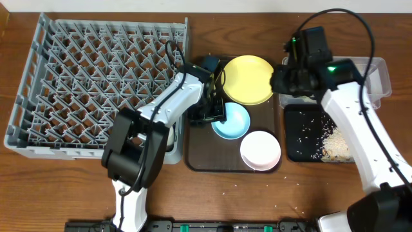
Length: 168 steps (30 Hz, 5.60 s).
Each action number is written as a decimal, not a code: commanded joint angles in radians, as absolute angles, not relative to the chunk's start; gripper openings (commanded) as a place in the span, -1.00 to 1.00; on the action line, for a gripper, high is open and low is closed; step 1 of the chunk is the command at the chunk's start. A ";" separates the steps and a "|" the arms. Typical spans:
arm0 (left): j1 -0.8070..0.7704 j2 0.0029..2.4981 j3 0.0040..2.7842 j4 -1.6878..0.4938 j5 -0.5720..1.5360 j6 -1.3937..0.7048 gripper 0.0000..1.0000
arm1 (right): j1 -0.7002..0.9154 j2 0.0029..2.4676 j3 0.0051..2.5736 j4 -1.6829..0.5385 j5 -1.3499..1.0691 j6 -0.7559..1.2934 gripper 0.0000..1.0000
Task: Sort waste into correct bins and load items into the dishwasher
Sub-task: 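Hand the blue bowl to the left gripper and move it toward the rack, then set the blue bowl upright in the rack's back row with the left gripper, then reach the left gripper to the white bowl and grasp its rim, then carry the white bowl left and place it in the rack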
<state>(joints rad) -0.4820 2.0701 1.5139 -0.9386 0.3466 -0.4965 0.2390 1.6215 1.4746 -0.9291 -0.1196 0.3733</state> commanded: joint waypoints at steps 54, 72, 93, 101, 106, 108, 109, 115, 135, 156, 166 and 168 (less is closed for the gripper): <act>-0.338 2.113 1.553 -0.080 -1.235 0.090 -0.85 | 0.255 1.607 1.326 -0.808 0.000 0.358 0.99; -0.404 2.121 1.547 -0.153 -1.281 0.093 -0.85 | 0.255 1.607 1.326 -0.808 0.001 0.358 0.98; -0.509 2.088 1.549 -0.288 -0.949 0.028 0.18 | 0.255 1.607 1.326 -0.812 0.000 0.358 0.99; -0.490 1.776 1.550 -0.549 -0.389 -0.093 0.32 | 0.237 1.564 1.334 -0.794 0.012 0.358 0.98; -0.502 1.645 1.549 -0.845 -0.004 -0.259 0.30 | 0.168 1.363 1.377 -0.790 0.094 0.358 0.98; -0.519 1.654 1.545 -0.945 0.147 -0.363 0.30 | 0.128 1.255 1.377 -0.789 0.195 0.366 0.99; -0.533 1.661 1.535 -0.973 0.226 -0.389 0.25 | 0.113 1.224 1.377 -0.791 0.238 0.366 0.99; -0.678 1.723 1.467 -0.971 0.320 -0.447 0.22 | -0.031 1.133 1.376 -0.850 0.411 0.488 0.99; -0.804 2.029 1.464 -0.855 0.337 -0.561 -0.35 | -0.064 1.213 1.376 -0.883 0.350 0.538 0.98; -0.696 2.046 1.467 -0.884 0.485 -0.622 -0.86 | -0.064 1.213 1.376 -0.883 0.350 0.538 0.99; -0.696 1.540 1.468 -1.021 -0.646 -0.490 -0.85 | -0.064 1.213 1.376 -0.883 0.350 0.538 0.98; -0.696 1.510 1.468 -1.087 -0.881 -0.495 -0.85 | -0.064 1.213 1.376 -0.883 0.350 0.538 0.98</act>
<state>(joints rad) -0.7021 1.5570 1.4693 -1.0065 -0.2550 -0.5224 -0.0608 1.2091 1.3788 -0.8803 0.3470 0.5201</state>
